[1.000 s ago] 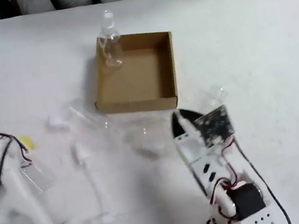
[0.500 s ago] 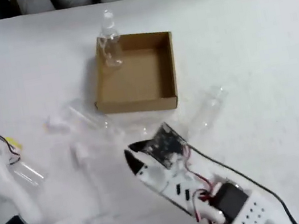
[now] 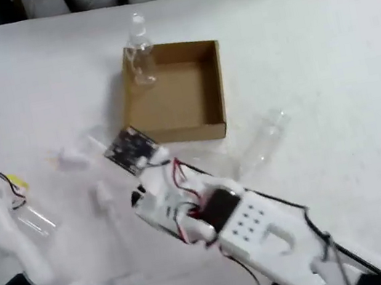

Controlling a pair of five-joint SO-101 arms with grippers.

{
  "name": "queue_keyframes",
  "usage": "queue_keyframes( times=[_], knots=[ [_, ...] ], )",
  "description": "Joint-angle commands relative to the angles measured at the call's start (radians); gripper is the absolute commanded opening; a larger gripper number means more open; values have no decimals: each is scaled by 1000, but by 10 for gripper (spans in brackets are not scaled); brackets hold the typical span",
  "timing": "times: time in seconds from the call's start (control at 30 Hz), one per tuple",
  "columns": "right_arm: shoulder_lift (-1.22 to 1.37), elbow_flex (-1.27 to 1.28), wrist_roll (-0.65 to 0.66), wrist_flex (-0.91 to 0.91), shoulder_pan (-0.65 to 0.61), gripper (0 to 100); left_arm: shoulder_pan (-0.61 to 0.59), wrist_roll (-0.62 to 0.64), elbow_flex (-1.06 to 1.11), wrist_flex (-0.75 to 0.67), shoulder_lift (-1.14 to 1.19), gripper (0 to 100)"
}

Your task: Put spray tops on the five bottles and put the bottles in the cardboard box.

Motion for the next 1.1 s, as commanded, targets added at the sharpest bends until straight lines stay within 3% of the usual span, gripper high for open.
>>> queue_keyframes(
  times=[0.0, 0.27, 0.47, 0.77, 1.07],
  knots=[
    [108, -140, -9, -15, -5, 15, -5, 9, -49, -23, -5, 20],
    [236, -331, -11, -25, -56, 15, 16, 9, -48, -23, -5, 20],
    [337, -342, -84, 111, -99, 15, 16, 9, -41, -25, -5, 20],
    [392, -347, -97, 104, -102, 15, 35, 9, -6, -92, -12, 20],
    [392, -347, -253, 36, -113, 15, 35, 9, -5, -94, -12, 20]
  ],
)
